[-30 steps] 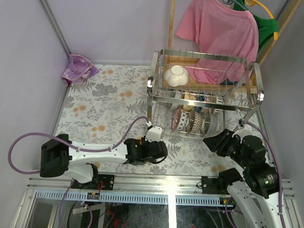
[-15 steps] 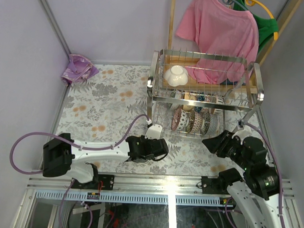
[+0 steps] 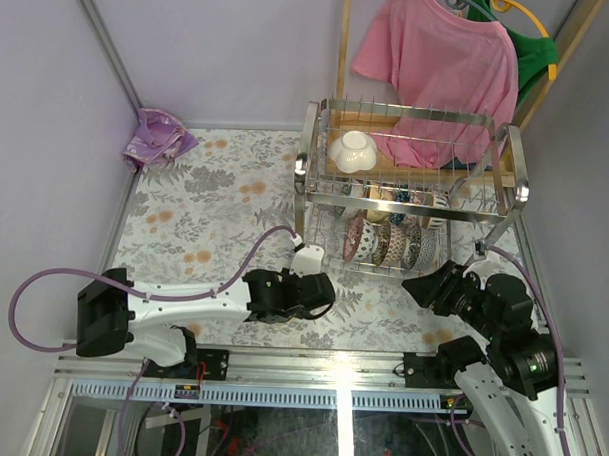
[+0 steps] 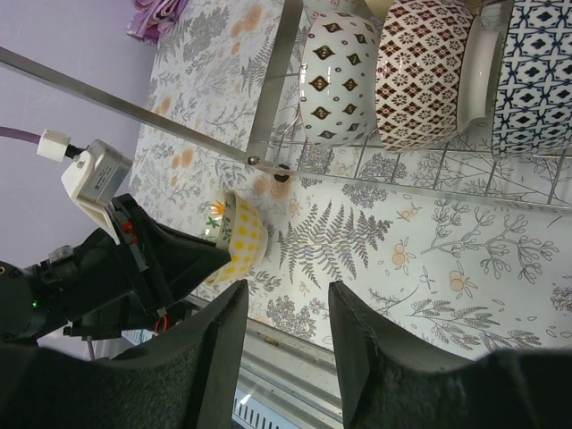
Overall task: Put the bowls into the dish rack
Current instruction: Pick up the bowl from the center of the board.
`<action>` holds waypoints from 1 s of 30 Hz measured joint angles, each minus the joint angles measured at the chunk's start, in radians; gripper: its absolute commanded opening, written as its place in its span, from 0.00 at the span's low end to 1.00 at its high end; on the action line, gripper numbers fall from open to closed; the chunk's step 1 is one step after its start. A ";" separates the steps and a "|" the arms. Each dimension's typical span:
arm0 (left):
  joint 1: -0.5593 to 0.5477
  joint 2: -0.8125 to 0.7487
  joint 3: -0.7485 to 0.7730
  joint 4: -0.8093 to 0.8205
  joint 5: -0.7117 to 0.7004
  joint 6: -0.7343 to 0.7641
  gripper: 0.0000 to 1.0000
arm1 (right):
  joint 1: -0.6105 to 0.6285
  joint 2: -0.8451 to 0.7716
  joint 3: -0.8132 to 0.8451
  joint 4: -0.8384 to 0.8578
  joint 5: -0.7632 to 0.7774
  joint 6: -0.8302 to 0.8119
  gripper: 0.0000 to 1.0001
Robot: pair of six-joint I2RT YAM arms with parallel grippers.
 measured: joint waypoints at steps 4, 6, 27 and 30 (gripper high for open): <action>0.000 0.000 0.002 0.001 0.010 0.000 0.05 | 0.000 -0.002 -0.008 0.004 -0.002 0.000 0.50; 0.000 0.000 0.002 0.001 0.014 0.000 0.00 | 0.000 -0.005 -0.011 0.006 -0.002 0.000 0.50; -0.018 0.035 0.043 0.016 0.060 0.011 0.10 | 0.000 -0.033 -0.025 0.006 -0.025 0.000 0.54; -0.018 0.040 0.053 0.014 0.064 0.012 0.32 | 0.000 -0.033 -0.025 0.006 -0.027 0.000 0.54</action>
